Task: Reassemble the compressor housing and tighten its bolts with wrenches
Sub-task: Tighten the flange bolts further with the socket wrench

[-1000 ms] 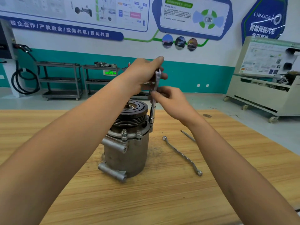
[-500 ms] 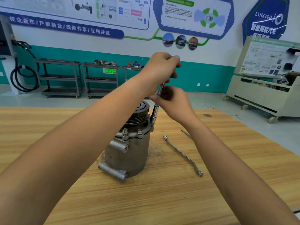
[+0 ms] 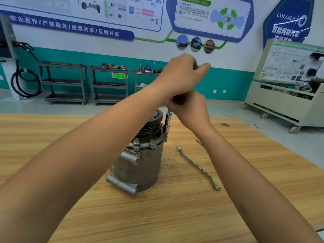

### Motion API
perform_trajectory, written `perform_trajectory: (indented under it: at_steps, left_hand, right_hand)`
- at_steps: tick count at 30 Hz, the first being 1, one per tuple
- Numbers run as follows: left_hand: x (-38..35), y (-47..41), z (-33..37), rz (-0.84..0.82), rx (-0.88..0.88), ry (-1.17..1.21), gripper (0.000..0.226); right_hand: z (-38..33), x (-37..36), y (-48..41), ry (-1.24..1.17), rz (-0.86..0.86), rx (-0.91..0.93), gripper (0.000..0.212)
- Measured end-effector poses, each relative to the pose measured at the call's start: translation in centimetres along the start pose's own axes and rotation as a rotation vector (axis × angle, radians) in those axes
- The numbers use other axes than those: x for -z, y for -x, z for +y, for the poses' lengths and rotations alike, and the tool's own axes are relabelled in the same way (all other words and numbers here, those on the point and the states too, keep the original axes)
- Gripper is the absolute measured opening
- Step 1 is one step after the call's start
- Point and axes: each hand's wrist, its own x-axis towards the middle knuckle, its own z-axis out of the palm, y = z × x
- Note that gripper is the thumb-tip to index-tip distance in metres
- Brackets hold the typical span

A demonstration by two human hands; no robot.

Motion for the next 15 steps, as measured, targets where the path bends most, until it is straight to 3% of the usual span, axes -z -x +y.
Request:
perform_trajectory:
  at_steps: [4,7,12,15]
  left_hand:
    - [0.5,0.1,-0.8,-0.063,0.140,0.576,0.021]
    - [0.7,-0.3,-1.7,-0.060,0.277,0.839,0.019]
    - [0.5,-0.6,-1.5,0.143,0.343,0.747,0.027]
    - [-0.8,0.4,-1.4,0.254,0.245,0.551,0.035]
  right_hand:
    - [0.1,0.6,0.3,-0.450,-0.184,-0.138,0.013]
    - [0.5,0.7,0.3,-0.553,-0.224,-0.172,0.020]
    - [0.2,0.3,0.3,-0.407,-0.062,-0.170,0.013]
    - [0.2,0.0,0.7,-0.307,0.058,-0.094,0.017]
